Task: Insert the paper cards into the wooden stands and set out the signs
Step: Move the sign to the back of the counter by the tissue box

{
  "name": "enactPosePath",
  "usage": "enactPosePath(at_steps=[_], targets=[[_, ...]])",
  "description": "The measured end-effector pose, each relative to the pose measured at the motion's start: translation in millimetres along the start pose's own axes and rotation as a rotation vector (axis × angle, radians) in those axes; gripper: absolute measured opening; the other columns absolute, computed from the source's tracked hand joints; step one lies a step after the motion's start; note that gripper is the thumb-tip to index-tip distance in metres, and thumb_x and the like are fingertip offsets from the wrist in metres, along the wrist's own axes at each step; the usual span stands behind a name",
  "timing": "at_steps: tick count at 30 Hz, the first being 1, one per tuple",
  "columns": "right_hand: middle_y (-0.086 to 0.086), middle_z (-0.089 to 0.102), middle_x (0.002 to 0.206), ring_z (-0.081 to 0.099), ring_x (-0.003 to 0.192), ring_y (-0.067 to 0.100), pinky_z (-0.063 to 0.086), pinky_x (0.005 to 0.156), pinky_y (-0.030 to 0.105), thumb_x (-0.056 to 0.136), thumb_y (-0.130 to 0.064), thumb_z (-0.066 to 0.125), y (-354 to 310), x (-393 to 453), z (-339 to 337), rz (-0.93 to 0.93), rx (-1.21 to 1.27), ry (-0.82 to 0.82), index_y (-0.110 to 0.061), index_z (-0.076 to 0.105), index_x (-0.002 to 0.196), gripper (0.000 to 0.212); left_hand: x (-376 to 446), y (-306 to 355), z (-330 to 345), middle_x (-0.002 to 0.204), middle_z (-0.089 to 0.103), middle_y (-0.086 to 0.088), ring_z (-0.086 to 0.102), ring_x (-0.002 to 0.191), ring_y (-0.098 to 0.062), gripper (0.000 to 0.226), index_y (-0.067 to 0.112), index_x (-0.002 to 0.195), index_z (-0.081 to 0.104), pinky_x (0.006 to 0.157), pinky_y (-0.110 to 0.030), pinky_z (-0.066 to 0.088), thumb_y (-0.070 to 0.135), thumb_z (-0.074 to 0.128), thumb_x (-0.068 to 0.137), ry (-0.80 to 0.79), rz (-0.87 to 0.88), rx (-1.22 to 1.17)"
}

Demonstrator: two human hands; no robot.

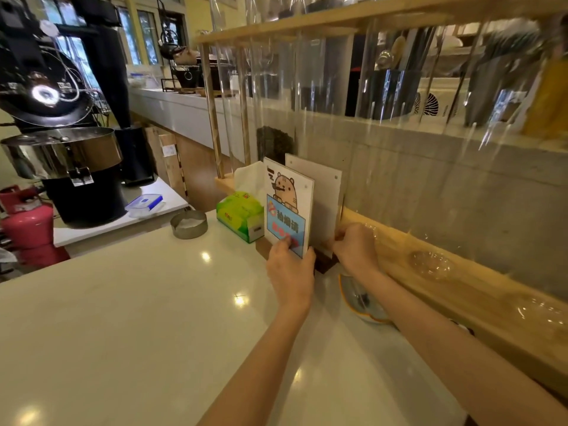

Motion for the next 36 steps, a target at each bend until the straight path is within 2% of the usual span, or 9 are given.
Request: enactPosePath(at_steps=[6,11,16,19,22,25,28,33,36], targets=[[0.014,0.070,0.086,0.060,0.071,0.018,0.045,0.057,0.023,0.087,-0.015,0.057,-0.2,0.2,-0.8,-0.074,0.054,-0.114,-0.007,0.067,0.089,0.014,-5.3,1.6,12.1,0.129,0.051,-0.014,0.045,0.118,-0.022,0.049,0.003,0.123,0.048,0.099,-0.033,0.041,0.020,0.065,0.080,-0.022,0.003,0.032],[0.007,0.068,0.075,0.062,0.066,0.019,0.052,0.060,0.031,0.089,-0.027,0.052,-6.3,-5.0,-22.1,-0.108,0.117,0.068,-0.014,0.062,0.085,0.017,-9.4,0.2,16.7,0.132,0.046,-0.013,0.041,0.120,-0.020,0.049,0.005,0.127,0.044,0.099,-0.032,0.041,0.023,0.059,0.084,-0.047,0.004,0.004],[0.007,0.059,0.064,0.058,0.062,0.026,0.049,0.057,0.037,0.092,-0.024,0.047,-23.8,-11.6,-40.8,-0.196,0.200,0.177,-0.009,0.057,0.079,0.022,-5.2,-4.1,10.9,0.134,0.045,-0.011,0.039,0.111,-0.008,0.036,0.005,0.127,0.044,0.082,-0.002,0.035,0.017,0.041,0.093,-0.129,0.005,-0.090],[0.017,0.067,0.081,0.062,0.071,0.026,0.055,0.066,0.043,0.094,-0.030,0.042,-37.2,-16.8,-24.5,-0.256,0.173,-0.072,-0.003,0.061,0.082,0.035,4.9,-15.1,3.3,0.136,0.044,-0.012,0.040,0.118,-0.015,0.037,0.009,0.124,0.048,0.098,-0.029,0.042,0.012,0.047,0.088,-0.207,0.081,-0.020],[0.014,0.065,0.111,0.062,0.090,0.021,0.055,0.067,0.029,0.092,-0.034,0.045,-40.3,-22.2,1.5,-0.235,0.108,-0.301,-0.006,0.059,0.098,0.032,13.9,-33.8,5.2,0.141,0.040,-0.008,0.033,0.130,-0.025,0.046,0.016,0.124,0.049,0.105,-0.048,0.038,0.025,0.056,0.080,-0.390,0.121,0.156],[0.013,0.062,0.121,0.061,0.104,0.025,0.056,0.075,0.033,0.088,-0.025,0.055,-41.0,-21.1,7.6,-0.209,0.157,-0.303,-0.005,0.057,0.110,0.029,15.2,-42.3,11.6,0.147,0.032,-0.007,0.022,0.137,-0.027,0.063,0.016,0.131,0.040,0.109,-0.048,0.033,0.040,0.060,0.076,-0.558,0.170,0.384],[0.017,0.061,0.121,0.061,0.106,0.028,0.058,0.076,0.038,0.087,-0.017,0.057,-40.3,-18.0,7.9,-0.177,0.214,-0.316,-0.002,0.058,0.107,0.025,14.0,-38.7,16.6,0.146,0.032,-0.010,0.024,0.135,-0.025,0.074,0.014,0.135,0.031,0.108,-0.039,0.033,0.045,0.062,0.075,-0.591,0.277,0.566],[0.017,0.062,0.120,0.062,0.103,0.028,0.058,0.075,0.037,0.088,-0.016,0.056,-38.1,-17.4,6.3,-0.148,0.225,-0.332,-0.002,0.058,0.106,0.023,11.3,-37.3,19.1,0.140,0.038,-0.009,0.030,0.131,-0.023,0.070,0.013,0.133,0.033,0.104,-0.037,0.038,0.043,0.062,0.076,-0.574,0.311,0.578],[0.016,0.061,0.120,0.061,0.104,0.026,0.057,0.068,0.027,0.088,-0.015,0.055,-36.2,-17.7,6.5,-0.132,0.233,-0.348,-0.003,0.058,0.108,0.023,8.4,-36.9,17.6,0.144,0.034,-0.010,0.025,0.135,-0.023,0.071,0.013,0.134,0.033,0.105,-0.038,0.036,0.042,0.062,0.076,-0.570,0.305,0.571]])
Point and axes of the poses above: each hand's wrist, its own x-axis towards the middle knuckle, its own z-axis out of the palm, y = z × x, the point moved 7 cm from there along x, towards the middle knuckle
